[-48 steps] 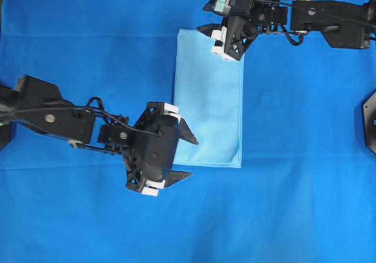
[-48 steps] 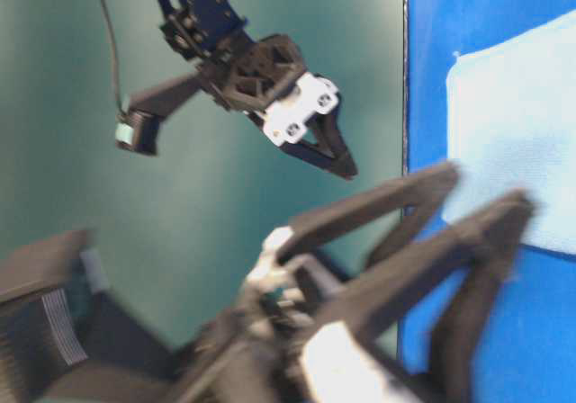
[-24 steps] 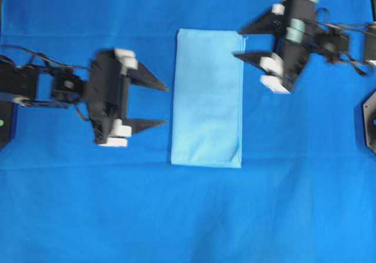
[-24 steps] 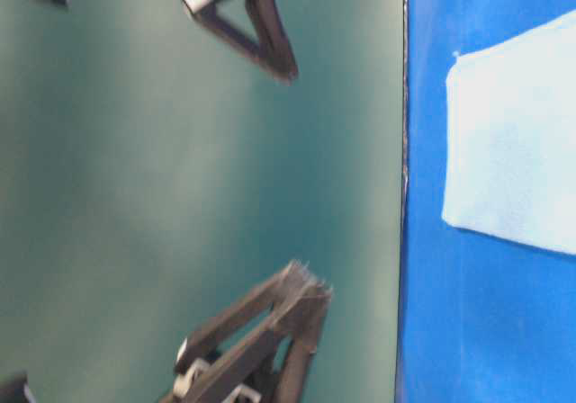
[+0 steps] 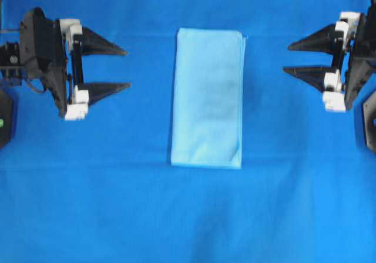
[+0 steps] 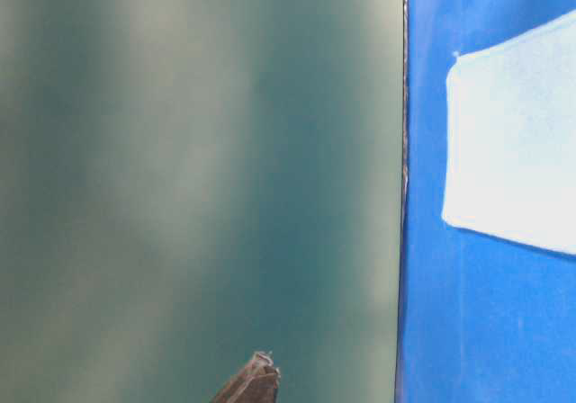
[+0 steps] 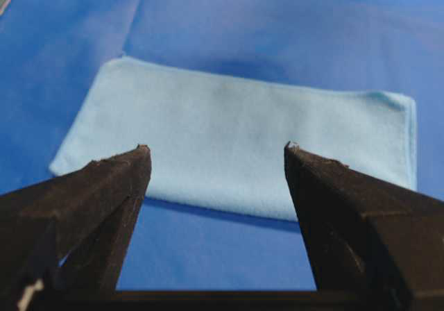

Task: Fold the light blue towel.
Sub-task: 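Retract both grippers away from the towel to the sides, then move both grippers to the far corners of the towel strip and grasp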

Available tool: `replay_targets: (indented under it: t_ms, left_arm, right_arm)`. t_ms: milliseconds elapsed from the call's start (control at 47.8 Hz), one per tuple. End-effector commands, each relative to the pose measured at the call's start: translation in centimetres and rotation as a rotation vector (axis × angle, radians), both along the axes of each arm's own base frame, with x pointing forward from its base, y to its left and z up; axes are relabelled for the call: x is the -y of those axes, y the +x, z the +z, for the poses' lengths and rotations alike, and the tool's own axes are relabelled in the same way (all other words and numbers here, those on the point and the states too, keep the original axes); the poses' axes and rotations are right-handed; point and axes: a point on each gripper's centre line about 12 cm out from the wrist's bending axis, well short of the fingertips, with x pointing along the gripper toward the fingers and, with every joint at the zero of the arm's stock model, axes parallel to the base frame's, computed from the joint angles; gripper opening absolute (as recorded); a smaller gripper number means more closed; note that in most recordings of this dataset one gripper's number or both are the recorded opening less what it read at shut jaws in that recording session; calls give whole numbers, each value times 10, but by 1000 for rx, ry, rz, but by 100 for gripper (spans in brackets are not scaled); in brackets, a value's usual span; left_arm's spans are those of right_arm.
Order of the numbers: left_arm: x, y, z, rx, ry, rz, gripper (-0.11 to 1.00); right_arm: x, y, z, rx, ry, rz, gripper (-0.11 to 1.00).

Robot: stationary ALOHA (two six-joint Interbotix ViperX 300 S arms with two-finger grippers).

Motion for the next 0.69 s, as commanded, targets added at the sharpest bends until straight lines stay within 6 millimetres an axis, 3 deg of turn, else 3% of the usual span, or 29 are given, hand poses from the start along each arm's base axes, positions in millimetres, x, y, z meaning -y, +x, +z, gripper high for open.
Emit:
replay_targets:
  t_ms: [0, 356, 544, 669]
  left_arm:
    - [-1, 3, 6, 23, -1, 5, 74]
    - [-5, 14, 5, 14, 2, 11, 74]
    - [-25, 36, 2, -7, 13, 59, 74]
    - [-47, 58, -12, -52, 3, 106, 74]
  right_arm:
    - [0, 4, 4, 14, 3, 4, 59]
    - [8, 6, 3, 0, 9, -27, 59]
    - [38, 16, -9, -76, 17, -126, 59]
    - [59, 28, -25, -155, 31, -170, 59]
